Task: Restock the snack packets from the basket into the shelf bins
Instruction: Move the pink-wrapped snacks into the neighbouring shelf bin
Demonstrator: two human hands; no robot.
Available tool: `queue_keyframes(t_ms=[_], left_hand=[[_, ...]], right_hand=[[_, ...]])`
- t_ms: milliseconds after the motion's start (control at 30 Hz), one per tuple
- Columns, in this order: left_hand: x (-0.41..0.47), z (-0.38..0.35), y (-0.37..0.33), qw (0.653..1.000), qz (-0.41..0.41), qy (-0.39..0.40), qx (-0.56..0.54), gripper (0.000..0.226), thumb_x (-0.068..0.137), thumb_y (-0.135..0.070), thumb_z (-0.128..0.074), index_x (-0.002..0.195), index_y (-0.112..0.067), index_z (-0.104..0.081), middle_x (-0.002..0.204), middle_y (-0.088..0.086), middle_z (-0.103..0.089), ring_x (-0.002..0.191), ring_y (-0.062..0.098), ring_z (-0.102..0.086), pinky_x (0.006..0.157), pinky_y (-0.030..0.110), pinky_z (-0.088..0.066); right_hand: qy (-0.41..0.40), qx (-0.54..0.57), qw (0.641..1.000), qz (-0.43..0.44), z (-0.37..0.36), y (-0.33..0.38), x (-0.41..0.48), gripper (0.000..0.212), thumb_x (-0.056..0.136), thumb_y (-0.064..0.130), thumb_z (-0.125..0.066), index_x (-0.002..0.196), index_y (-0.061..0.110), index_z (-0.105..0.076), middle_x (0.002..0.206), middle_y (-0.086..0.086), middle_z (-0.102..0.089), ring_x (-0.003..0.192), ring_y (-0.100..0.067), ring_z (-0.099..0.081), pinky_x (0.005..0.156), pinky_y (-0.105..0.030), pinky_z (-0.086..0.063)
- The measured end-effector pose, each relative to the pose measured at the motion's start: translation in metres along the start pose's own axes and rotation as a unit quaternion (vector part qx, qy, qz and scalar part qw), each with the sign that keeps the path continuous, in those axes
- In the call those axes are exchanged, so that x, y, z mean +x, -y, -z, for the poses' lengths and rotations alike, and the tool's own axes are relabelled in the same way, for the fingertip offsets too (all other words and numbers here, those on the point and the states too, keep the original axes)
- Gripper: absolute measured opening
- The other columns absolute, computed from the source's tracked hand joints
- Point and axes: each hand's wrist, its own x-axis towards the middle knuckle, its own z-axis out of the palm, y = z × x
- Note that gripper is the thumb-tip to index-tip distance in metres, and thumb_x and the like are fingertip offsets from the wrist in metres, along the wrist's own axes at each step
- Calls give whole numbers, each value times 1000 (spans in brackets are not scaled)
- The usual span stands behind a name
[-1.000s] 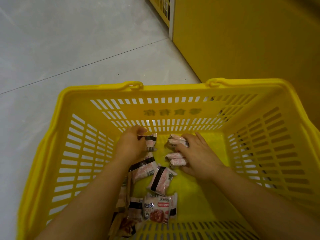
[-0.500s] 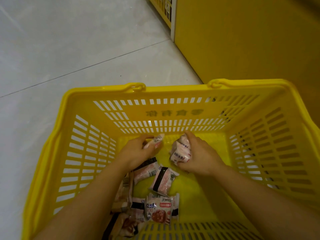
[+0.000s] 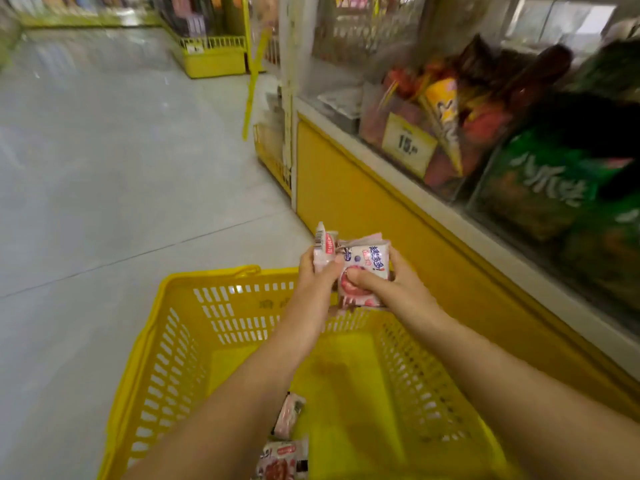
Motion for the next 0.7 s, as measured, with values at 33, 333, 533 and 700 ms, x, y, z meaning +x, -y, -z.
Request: queue_keyframes(t_ms=[33,333,533,700], left_hand=[[-8,-16,-16,999,-29,10,-21,28,95,-29,-54,122,-32,-48,110,-1,-70,91,14,-69,67,33,-54],[-88,-131,-142,979,-201,-1,-39,63,82,-61,-58,134,-32,-40,124,-1,-63,106,21,-66,91,52,-52],[-137,-204,-206,964,-239,83,-79,72,74,-65,-62,135,-34,-40,125,-1,-63,110,23,-64,89,51,-52],[-180,-270,-240,938,-243,239,-69,40,94,-51,-48,130,-39,-39,110,-6,-70,96,17,-70,81,47,-56]], right_hand=[[-1,2,1000,23,4,22,-11,41,81,10,-72,118,17,-55,107,-7,-71,85,-11,-69,69,-19,-55],[-78,-151,958,230,53,176,-108,43,93,56,-44,131,36,-47,124,-3,-59,121,-25,-51,104,-49,-40],[-122,-205,904,355,98,249,-194,77,90,48,-56,148,48,-6,146,9,-43,135,-11,-39,111,-43,-34],[-164,-179,883,402,150,300,-252,44,92,26,-62,116,58,-44,110,12,-68,103,-8,-65,95,-37,-51]])
